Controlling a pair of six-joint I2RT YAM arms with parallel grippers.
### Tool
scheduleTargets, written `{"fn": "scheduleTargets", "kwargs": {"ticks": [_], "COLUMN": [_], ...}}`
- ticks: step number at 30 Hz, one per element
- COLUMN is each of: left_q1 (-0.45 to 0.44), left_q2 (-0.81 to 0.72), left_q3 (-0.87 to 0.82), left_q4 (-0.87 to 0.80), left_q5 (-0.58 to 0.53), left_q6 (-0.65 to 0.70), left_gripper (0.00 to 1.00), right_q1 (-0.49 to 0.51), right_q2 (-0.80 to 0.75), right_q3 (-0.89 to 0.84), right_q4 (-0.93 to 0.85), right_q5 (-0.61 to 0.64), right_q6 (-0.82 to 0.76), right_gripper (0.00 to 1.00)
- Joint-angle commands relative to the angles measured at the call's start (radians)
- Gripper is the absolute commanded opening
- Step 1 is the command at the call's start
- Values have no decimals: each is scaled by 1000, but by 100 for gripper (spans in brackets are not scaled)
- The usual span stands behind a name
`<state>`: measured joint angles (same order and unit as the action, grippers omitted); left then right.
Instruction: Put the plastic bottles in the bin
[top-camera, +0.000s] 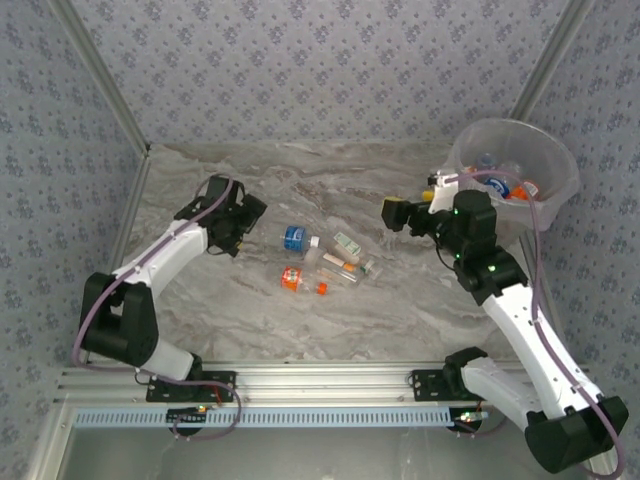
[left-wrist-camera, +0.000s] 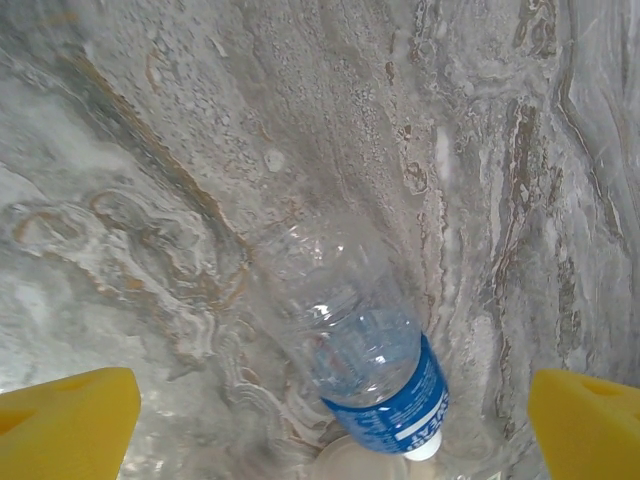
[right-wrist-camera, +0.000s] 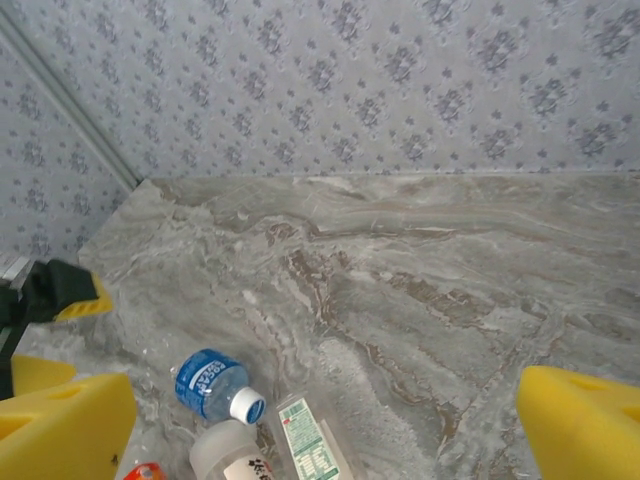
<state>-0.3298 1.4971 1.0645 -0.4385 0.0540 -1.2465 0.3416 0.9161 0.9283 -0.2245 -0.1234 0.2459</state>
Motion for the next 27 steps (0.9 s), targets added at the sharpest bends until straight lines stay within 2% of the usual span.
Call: {"fn": "scheduleTargets", "kwargs": {"ticks": [1, 10, 17, 19, 23, 27], "left_q1": [-23, -63, -67, -72, -75, -75], "left_q2": [57, 260, 391, 416, 444, 448], "left_q3": [41, 180, 220, 232, 242, 244], "left_q4": [-54, -103, -46, -45, -32, -27], "left_q5": [17, 11, 81, 76, 45, 10], "left_q6": [-220, -355, -424, -430, -438, -431], "left_gripper": [99, 100, 97, 93, 75, 64], "right_q1": [30, 71, 76, 76, 78, 80], "right_q2": [12, 3, -19, -19, -18, -19], "right_q3": [23, 38, 33, 32, 33, 38], "right_q4": [28, -60, -89, -93, -100, -111], "right_q5": [56, 84, 99, 105, 107, 112], "right_q6": [-42, -81, -85, -85, -81, -83], "right_gripper": [100, 100, 100, 100, 100, 100]}}
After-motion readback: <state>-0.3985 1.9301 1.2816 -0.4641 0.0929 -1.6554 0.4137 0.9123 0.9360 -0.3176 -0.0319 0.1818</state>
